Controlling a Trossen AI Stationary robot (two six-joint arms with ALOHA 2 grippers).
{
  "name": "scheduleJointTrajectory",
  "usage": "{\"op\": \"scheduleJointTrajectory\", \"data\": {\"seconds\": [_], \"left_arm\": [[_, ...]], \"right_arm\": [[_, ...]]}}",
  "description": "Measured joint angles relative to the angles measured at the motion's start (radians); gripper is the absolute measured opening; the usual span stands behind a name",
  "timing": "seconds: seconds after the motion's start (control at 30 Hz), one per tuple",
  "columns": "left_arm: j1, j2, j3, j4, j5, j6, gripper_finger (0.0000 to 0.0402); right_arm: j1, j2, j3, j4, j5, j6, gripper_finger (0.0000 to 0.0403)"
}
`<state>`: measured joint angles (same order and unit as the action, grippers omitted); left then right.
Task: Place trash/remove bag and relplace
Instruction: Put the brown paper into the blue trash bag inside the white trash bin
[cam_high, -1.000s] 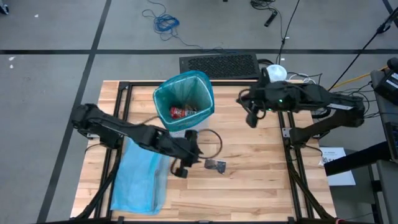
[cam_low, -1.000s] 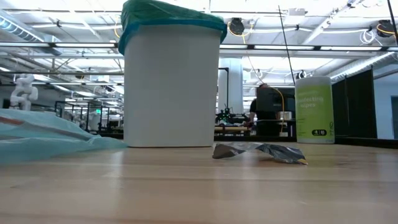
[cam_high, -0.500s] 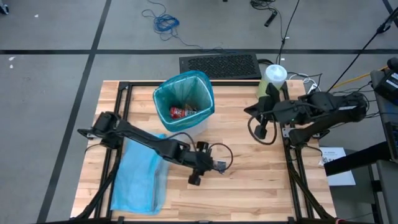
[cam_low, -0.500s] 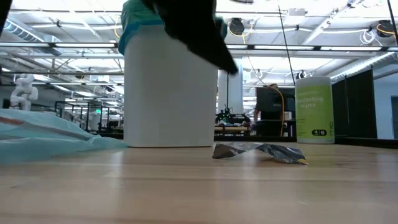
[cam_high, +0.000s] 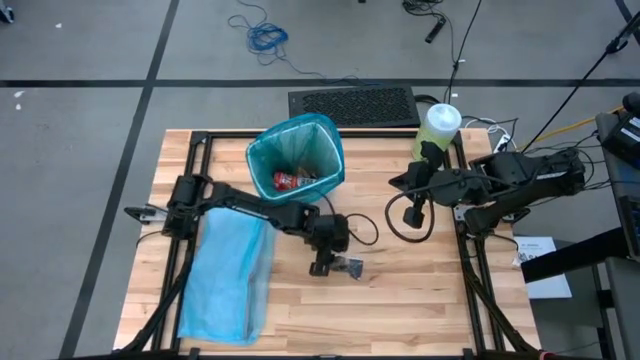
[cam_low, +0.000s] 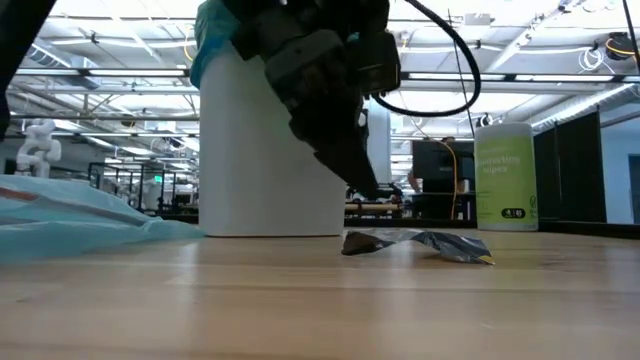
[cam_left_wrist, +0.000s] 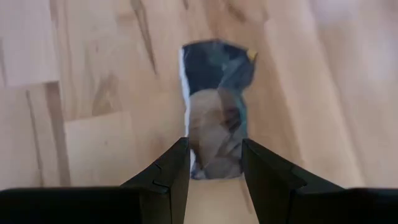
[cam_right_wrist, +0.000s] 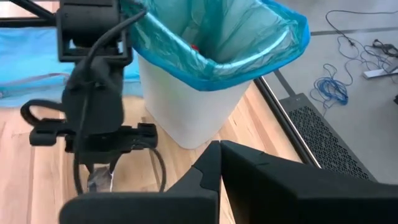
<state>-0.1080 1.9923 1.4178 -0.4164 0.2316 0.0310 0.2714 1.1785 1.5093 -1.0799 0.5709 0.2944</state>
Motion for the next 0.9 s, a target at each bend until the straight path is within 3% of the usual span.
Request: {"op": "scheduleJointTrajectory", "data": {"seconds": [0.13,0.27,0.9], "left_arm": [[0.041,-0.002,0.0,-0.003,0.024,0.001,0.0141],[0.077,0.006,0.0,-0.007,0.119,-0.009,0.0141],[0.076,0.129,0.0,0.043,0.188,-0.054,0.0141]], "right_arm": [[0.0,0.001,0.0,-0.002,0.0,0.001,0.0],[0.0,0.002,0.0,-0.003,0.0,0.001,0.0],[0.015,0.002,0.0,-0.009,0.0,0.006,0.0]]}}
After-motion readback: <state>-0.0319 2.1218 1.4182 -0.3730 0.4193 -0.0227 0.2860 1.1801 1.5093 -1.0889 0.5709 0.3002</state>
